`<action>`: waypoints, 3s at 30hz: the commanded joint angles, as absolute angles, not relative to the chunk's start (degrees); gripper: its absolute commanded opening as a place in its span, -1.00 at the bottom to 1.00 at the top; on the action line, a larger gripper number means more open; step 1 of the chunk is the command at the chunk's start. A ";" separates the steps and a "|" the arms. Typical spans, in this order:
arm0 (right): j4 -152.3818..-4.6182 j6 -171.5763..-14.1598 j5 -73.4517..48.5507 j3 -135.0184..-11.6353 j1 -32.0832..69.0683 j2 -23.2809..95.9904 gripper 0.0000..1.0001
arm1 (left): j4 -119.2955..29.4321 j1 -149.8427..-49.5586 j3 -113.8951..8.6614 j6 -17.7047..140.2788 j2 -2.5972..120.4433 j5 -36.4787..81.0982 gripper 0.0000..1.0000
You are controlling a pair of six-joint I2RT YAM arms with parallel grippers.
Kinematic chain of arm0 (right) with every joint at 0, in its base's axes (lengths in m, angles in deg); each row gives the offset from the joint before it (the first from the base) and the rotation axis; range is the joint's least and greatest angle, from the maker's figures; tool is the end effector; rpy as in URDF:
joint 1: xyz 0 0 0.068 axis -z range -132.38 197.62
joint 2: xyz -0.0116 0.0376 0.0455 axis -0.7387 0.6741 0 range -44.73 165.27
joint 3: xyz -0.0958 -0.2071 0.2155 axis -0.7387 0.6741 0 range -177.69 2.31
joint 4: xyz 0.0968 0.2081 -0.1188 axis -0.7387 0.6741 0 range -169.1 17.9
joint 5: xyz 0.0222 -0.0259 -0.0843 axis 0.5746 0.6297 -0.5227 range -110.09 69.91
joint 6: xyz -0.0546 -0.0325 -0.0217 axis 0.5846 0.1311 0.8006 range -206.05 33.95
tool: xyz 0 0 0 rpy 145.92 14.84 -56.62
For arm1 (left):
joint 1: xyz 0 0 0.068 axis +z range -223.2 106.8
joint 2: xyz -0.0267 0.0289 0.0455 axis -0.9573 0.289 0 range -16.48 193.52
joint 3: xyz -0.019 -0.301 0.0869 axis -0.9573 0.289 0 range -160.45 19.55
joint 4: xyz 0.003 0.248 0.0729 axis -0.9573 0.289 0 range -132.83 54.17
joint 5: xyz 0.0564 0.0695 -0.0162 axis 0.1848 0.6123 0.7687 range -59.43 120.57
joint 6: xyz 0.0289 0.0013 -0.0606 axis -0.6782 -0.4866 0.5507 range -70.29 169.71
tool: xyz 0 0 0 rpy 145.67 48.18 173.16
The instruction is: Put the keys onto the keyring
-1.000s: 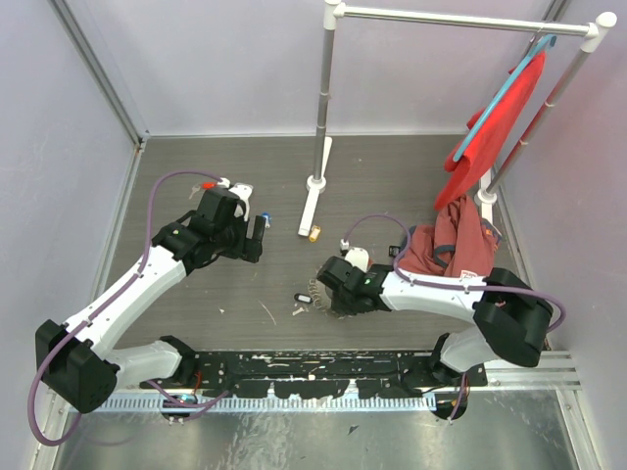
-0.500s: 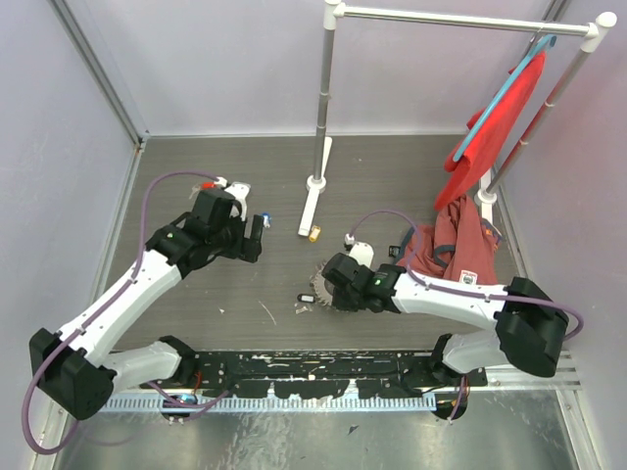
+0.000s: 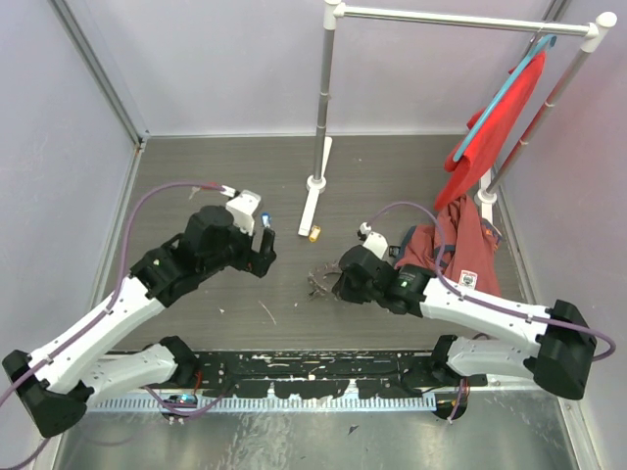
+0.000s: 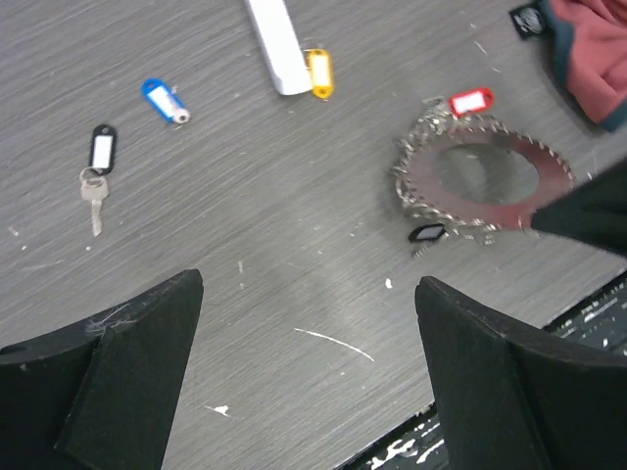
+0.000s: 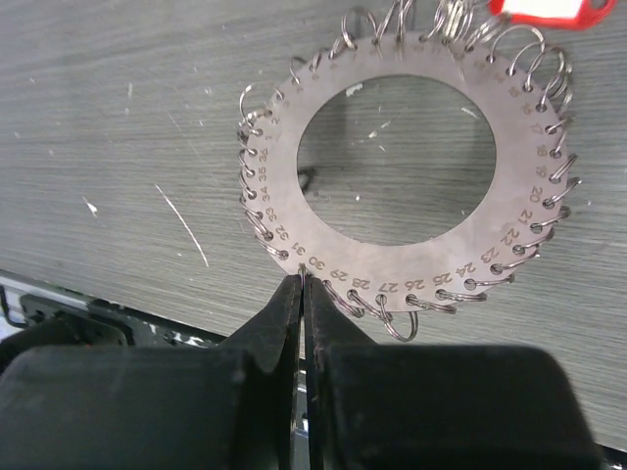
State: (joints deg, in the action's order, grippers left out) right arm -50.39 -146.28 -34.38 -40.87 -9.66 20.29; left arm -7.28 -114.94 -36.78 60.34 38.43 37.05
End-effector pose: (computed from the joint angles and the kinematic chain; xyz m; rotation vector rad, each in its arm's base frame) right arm 0.1286 0.1758 0.2596 0.1775 2.5084 0.6068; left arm 0.1455 -0.1218 0.3587 0.5237 2.1266 -0.4009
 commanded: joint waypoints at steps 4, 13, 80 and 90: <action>-51.75 -151.81 -35.20 -43.83 -6.37 11.33 -0.99 | -11.72 -131.75 -35.48 59.33 36.23 52.80 0.86; -46.12 -165.00 -42.82 -46.51 -6.17 0.93 -0.98 | -42.17 -143.11 -18.17 46.55 21.10 50.33 0.76; -42.71 -181.07 -42.91 -48.00 -6.16 -8.67 -0.99 | -86.19 -152.13 -23.51 3.72 59.86 48.49 -0.22; -42.70 -180.76 -43.07 -48.25 -6.17 -9.04 -0.98 | -89.30 -152.13 -23.67 3.13 61.25 52.52 -0.53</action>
State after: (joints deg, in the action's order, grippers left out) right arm -38.36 -180.73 -42.07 -47.34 -6.20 -7.86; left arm -84.15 -151.96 -21.72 3.38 60.53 49.73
